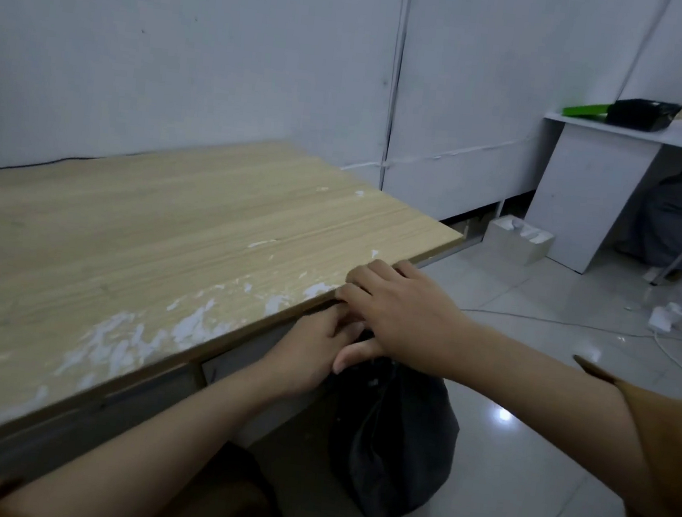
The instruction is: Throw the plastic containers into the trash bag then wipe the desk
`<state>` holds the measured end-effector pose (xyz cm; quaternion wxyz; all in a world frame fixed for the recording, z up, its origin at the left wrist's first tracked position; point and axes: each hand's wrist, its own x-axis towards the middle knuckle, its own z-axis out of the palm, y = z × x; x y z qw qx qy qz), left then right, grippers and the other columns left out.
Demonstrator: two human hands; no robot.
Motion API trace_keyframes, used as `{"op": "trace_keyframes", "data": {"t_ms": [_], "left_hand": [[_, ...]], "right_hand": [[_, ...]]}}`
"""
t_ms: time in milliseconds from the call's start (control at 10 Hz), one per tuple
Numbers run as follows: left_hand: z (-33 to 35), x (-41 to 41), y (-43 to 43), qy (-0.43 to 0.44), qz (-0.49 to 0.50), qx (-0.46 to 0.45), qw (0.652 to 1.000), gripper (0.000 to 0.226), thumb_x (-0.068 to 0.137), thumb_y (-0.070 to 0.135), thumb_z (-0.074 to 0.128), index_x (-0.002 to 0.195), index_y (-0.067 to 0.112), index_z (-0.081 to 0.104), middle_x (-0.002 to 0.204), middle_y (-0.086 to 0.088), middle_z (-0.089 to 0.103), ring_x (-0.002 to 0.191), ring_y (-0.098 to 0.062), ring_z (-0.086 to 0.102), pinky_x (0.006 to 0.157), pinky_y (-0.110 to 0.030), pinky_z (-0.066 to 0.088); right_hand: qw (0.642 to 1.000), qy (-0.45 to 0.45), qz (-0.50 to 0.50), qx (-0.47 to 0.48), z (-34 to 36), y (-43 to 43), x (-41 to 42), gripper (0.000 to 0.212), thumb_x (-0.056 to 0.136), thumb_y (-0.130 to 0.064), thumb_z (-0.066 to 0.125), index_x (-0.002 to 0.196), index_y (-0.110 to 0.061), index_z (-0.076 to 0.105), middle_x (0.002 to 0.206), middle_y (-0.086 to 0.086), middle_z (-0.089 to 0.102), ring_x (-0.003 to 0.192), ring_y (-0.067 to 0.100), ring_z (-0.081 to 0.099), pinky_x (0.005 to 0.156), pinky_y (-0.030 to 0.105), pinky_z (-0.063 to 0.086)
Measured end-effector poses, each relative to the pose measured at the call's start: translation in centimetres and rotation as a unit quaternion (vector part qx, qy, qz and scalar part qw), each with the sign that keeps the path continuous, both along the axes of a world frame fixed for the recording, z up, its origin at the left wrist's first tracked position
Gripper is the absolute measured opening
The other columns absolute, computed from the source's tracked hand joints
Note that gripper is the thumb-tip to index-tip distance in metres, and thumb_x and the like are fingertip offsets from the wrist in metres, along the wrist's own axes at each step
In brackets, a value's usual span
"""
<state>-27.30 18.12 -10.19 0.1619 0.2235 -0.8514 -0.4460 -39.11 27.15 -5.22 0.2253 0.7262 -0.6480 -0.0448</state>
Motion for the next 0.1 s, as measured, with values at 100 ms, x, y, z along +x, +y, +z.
{"op": "trace_keyframes", "data": {"t_ms": [100], "left_hand": [[2.92,2.86,0.78,0.048,0.004,-0.104,0.993,0.015,0.096,0.020,0.048,0.097,0.018,0.063,0.093,0.001,0.069,0.082,-0.012,0.063,0.071,-0.024,0.047]], "right_hand": [[0.999,-0.046,-0.004,-0.002,1.59,0.05,1.97,0.097,0.067,-0.081,0.018,0.134,-0.017,0.046,0.137,0.002,0.049,0.128,0.021,0.045,0.103,0.034,0.035]]}}
